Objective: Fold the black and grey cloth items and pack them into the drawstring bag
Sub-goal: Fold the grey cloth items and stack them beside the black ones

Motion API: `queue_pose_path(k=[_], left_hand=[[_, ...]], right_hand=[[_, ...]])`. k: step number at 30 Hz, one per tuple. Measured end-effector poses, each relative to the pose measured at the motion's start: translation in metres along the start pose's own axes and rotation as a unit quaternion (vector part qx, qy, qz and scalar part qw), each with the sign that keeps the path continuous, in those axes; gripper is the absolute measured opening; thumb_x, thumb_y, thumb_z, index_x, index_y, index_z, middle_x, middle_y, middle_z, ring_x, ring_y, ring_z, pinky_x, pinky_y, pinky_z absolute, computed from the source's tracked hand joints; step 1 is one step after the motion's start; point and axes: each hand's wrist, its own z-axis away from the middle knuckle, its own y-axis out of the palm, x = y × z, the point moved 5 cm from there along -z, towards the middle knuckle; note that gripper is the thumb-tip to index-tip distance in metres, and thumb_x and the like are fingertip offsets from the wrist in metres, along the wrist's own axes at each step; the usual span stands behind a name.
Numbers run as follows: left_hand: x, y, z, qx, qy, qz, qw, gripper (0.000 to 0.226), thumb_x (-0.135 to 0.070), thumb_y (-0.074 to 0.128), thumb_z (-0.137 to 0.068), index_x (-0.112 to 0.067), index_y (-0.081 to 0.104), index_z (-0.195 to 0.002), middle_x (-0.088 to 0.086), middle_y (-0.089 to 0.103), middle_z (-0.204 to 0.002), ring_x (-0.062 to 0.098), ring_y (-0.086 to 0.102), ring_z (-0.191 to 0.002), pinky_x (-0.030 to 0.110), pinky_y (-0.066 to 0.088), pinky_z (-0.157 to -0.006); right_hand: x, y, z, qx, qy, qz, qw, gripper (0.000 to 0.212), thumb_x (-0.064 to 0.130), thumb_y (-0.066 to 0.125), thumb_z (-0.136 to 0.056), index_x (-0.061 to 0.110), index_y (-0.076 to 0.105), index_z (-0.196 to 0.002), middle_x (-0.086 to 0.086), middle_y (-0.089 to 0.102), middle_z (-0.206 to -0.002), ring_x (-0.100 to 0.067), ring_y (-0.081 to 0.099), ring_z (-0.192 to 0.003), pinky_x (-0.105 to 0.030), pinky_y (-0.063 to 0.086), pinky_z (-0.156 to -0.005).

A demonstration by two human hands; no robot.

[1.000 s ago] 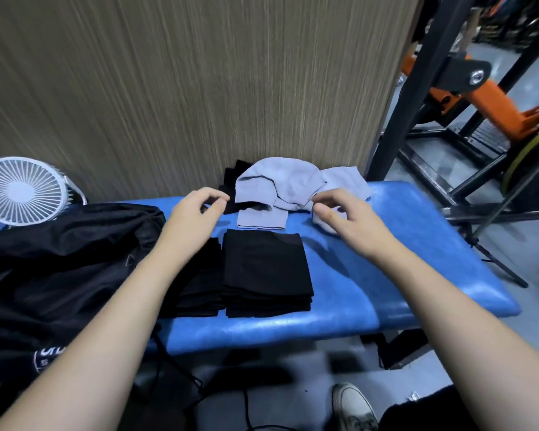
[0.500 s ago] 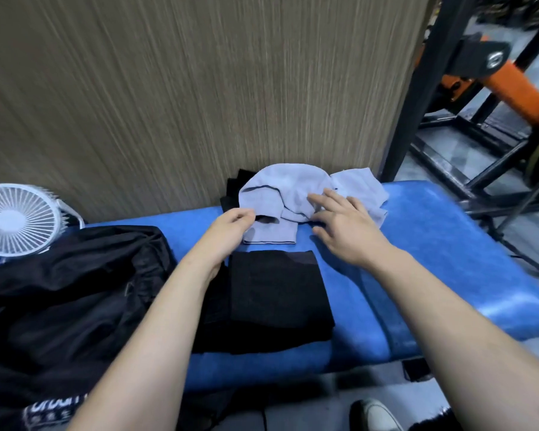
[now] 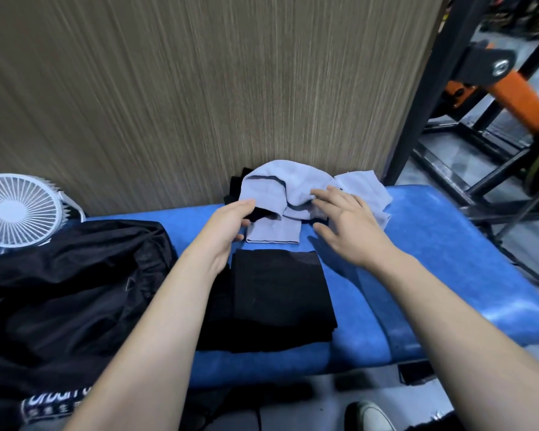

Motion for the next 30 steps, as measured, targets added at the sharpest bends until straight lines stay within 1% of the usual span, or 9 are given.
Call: queue_pose_path(k=[6, 8, 11, 14, 16, 20, 22, 26, 30], left_hand=[[-0.018, -0.006, 0.008, -0.035, 0.082, 0.094, 0.992, 0.012, -0.022, 0.061, -0.097, -0.024, 0.071, -0.104, -0.012, 0.069, -0.112, 0.000, 0.060, -0.107, 0.026, 0.045, -0.098], [-0.022, -0.011, 0.012, -0.049, 0.110, 0.100, 0.988, 0.019, -0.020, 0.067, -0.094, -0.021, 0.070, -0.112, -0.007, 0.069, -0.118, 0.005, 0.061, -0.113, 0.030, 0.045, -0.102], [-0.027, -0.017, 0.017, -0.081, 0.139, 0.085, 0.983, 0.038, -0.020, 0.075, -0.088, -0.018, 0.067, -0.124, -0.001, 0.068, -0.121, 0.010, 0.063, -0.113, 0.029, 0.050, -0.097], [-0.032, -0.020, 0.021, -0.131, 0.185, 0.064, 0.972, 0.034, -0.016, 0.078, -0.083, -0.020, 0.066, -0.115, -0.005, 0.066, -0.113, 0.005, 0.062, -0.104, 0.019, 0.050, -0.088], [-0.031, -0.018, 0.021, -0.143, 0.191, 0.045, 0.970, 0.031, -0.006, 0.075, -0.082, -0.022, 0.062, -0.105, -0.006, 0.062, -0.102, 0.006, 0.058, -0.091, 0.016, 0.047, -0.078], [-0.027, -0.014, 0.021, -0.126, 0.198, -0.050, 0.971, 0.034, 0.011, 0.057, -0.075, -0.021, 0.057, -0.084, -0.007, 0.048, -0.077, 0.007, 0.040, -0.065, 0.016, 0.034, -0.053], [-0.025, -0.014, 0.023, -0.122, 0.194, -0.092, 0.969, 0.035, 0.010, 0.053, -0.074, -0.022, 0.061, -0.087, -0.006, 0.057, -0.087, 0.008, 0.047, -0.071, 0.015, 0.037, -0.054], [-0.023, -0.013, 0.024, -0.093, 0.168, -0.145, 0.971, 0.039, 0.010, 0.056, -0.078, -0.024, 0.067, -0.094, -0.013, 0.066, -0.105, 0.010, 0.049, -0.080, 0.026, 0.042, -0.063], [-0.032, -0.004, 0.033, -0.050, 0.186, -0.198, 0.961, 0.037, 0.007, 0.055, -0.082, -0.024, 0.074, -0.087, -0.019, 0.063, -0.072, 0.002, 0.039, -0.049, 0.015, 0.035, -0.052]], right_hand=[[0.004, -0.025, 0.004, -0.126, -0.028, -0.017, 0.991, 0.035, 0.016, 0.057, -0.093, 0.008, 0.063, -0.126, -0.002, 0.055, -0.138, -0.025, 0.050, -0.124, -0.033, 0.029, -0.109], [0.004, -0.038, 0.006, -0.176, -0.027, -0.025, 0.984, 0.032, 0.017, 0.055, -0.093, 0.007, 0.065, -0.121, -0.004, 0.058, -0.131, -0.030, 0.055, -0.115, -0.037, 0.037, -0.104], [0.007, -0.058, 0.013, -0.268, -0.012, -0.047, 0.962, 0.023, 0.011, 0.064, -0.090, 0.005, 0.067, -0.112, -0.008, 0.060, -0.118, -0.026, 0.058, -0.104, -0.041, 0.044, -0.098], [0.013, -0.077, 0.023, -0.343, 0.023, -0.125, 0.931, 0.014, 0.002, 0.065, -0.087, 0.004, 0.067, -0.100, -0.007, 0.059, -0.106, -0.017, 0.058, -0.094, -0.021, 0.046, -0.084], [0.019, -0.086, 0.027, -0.374, 0.030, -0.145, 0.915, 0.015, -0.006, 0.059, -0.086, 0.004, 0.065, -0.095, -0.006, 0.058, -0.101, -0.013, 0.056, -0.089, -0.019, 0.045, -0.075], [0.027, -0.092, 0.029, -0.341, 0.013, -0.134, 0.930, 0.019, -0.008, 0.047, -0.081, 0.001, 0.062, -0.089, -0.007, 0.049, -0.103, -0.002, 0.046, -0.082, -0.015, 0.039, -0.068], [0.023, -0.087, 0.028, -0.295, 0.034, -0.124, 0.947, 0.018, 0.001, 0.044, -0.085, 0.003, 0.061, -0.090, -0.004, 0.047, -0.107, -0.006, 0.044, -0.083, -0.018, 0.036, -0.068], [0.006, -0.079, 0.025, -0.209, 0.042, -0.026, 0.977, 0.018, -0.005, 0.054, -0.085, 0.008, 0.062, -0.093, -0.006, 0.053, -0.108, -0.015, 0.043, -0.086, -0.028, 0.036, -0.075], [-0.002, -0.087, 0.033, -0.213, 0.078, 0.025, 0.974, 0.011, 0.003, 0.054, -0.085, 0.010, 0.058, -0.092, 0.002, 0.050, -0.098, -0.020, 0.047, -0.077, -0.036, 0.039, -0.060]])
